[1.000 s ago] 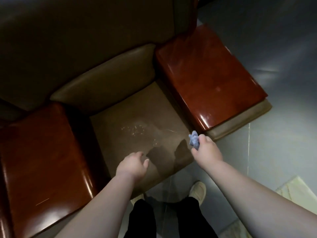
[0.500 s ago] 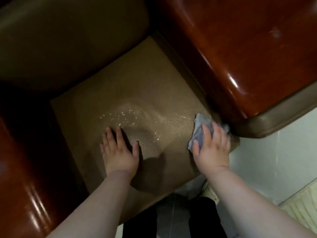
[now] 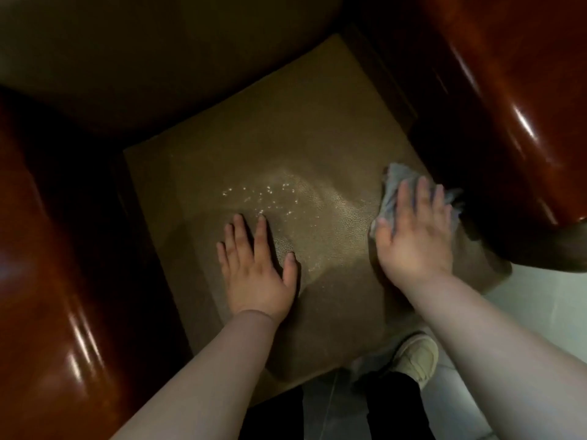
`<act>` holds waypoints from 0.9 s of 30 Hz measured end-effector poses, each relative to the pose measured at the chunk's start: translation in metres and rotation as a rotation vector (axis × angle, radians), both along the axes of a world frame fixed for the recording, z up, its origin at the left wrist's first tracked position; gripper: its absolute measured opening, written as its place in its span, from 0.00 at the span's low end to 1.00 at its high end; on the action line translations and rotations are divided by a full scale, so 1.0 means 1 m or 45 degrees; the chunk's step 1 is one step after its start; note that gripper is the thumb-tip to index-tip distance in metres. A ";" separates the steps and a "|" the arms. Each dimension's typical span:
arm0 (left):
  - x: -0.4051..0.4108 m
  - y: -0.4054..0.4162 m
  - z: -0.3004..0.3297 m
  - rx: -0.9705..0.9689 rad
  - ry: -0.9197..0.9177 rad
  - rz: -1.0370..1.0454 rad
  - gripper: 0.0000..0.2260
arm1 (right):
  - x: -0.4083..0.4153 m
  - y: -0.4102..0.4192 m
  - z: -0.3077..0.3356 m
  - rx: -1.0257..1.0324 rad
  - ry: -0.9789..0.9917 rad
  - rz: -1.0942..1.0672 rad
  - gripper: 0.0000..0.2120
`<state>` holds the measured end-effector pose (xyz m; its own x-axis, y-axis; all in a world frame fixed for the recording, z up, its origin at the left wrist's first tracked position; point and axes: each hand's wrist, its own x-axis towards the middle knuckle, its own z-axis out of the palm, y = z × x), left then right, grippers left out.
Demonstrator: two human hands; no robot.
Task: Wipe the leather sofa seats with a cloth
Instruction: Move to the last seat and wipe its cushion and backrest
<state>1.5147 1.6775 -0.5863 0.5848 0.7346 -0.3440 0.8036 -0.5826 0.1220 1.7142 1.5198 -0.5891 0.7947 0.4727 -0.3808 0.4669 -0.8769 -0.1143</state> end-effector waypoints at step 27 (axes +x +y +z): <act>0.112 -0.033 -0.021 0.102 -0.156 -0.736 0.38 | -0.010 -0.062 -0.004 0.069 -0.014 -0.151 0.37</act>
